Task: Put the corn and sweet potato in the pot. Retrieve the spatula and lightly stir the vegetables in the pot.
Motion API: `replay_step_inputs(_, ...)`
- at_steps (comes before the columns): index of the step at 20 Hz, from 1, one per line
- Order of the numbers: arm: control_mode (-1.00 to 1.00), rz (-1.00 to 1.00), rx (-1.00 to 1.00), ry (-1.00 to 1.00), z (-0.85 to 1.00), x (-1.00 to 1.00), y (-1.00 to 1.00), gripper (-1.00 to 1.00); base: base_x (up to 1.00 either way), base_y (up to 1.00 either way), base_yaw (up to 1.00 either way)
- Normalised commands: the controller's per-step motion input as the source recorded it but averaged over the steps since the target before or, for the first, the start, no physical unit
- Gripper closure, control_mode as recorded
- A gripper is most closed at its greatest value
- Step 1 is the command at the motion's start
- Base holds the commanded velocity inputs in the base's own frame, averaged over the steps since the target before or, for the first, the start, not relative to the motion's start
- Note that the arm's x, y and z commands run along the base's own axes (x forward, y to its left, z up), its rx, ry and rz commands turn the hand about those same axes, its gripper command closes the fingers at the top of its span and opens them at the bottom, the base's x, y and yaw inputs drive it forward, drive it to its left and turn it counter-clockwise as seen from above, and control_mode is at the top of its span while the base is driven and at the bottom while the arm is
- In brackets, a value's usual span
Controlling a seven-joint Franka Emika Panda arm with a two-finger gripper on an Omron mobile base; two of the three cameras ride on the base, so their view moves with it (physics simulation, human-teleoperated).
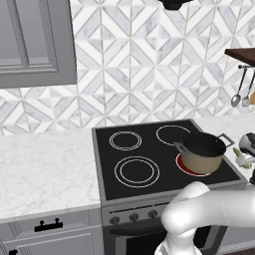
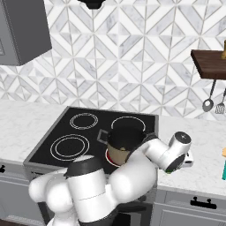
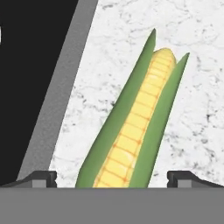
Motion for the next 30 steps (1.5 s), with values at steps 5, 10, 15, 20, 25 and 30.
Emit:
replay_step_inputs(5,-1.00,0.03,0.00,0.00,-0.28,0.01,-0.01,1.00,0.00,0.00,0.00)
replay_step_inputs(10,-1.00,0.00,0.00,-0.02,-0.18,0.00,0.15,1.00,0.00,0.00,0.00)
replay_step_inputs(15,-1.00,0.00,0.00,-0.14,-0.01,-0.22,0.11,1.00,0.00,0.00,0.00)
replay_step_inputs(20,-1.00,0.00,0.00,-0.25,0.31,-0.90,0.00,1.00,0.00,0.00,0.00)
replay_step_inputs(25,-1.00,0.00,0.00,-0.21,0.92,-0.88,0.30,1.00,0.00,0.00,0.00)
replay_step_inputs(30,-1.00,0.07,-0.01,-0.04,1.00,-0.39,0.52,1.00,0.00,0.00,0.00)
